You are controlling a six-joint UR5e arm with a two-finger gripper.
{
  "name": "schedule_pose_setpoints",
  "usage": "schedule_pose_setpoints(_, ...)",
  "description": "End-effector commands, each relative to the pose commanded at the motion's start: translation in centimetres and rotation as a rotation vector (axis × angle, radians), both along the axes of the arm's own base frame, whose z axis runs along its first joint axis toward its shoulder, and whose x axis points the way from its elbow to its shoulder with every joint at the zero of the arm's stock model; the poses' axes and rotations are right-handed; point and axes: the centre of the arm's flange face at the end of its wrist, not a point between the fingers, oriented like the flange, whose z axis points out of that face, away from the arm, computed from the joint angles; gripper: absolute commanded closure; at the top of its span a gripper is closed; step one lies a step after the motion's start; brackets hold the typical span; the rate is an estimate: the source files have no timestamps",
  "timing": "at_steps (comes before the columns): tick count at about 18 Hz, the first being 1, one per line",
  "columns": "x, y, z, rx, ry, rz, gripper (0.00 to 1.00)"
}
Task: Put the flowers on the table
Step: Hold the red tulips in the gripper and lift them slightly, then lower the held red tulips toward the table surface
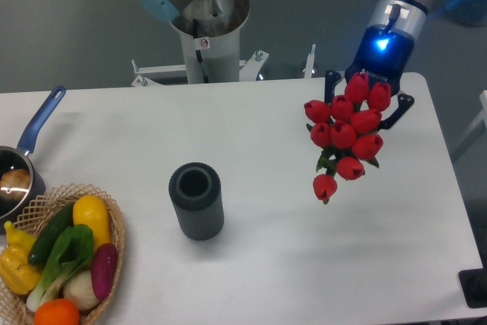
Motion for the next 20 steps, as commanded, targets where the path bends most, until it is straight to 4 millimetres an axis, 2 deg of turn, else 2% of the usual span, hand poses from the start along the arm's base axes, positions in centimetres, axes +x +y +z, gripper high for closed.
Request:
schedule_pose_setpoints(7, -0.1, -0.7, 0.1, -0.006, 0.001, 0.014, 0.51)
schedule_pose_setpoints(15, 0.0, -2.4, 0.5, -0.189, 0.068, 0.089, 0.51)
schedule_pose_setpoints(20, 0.2, -2.1, 0.4, -0.245, 0.089, 0.094, 0.51)
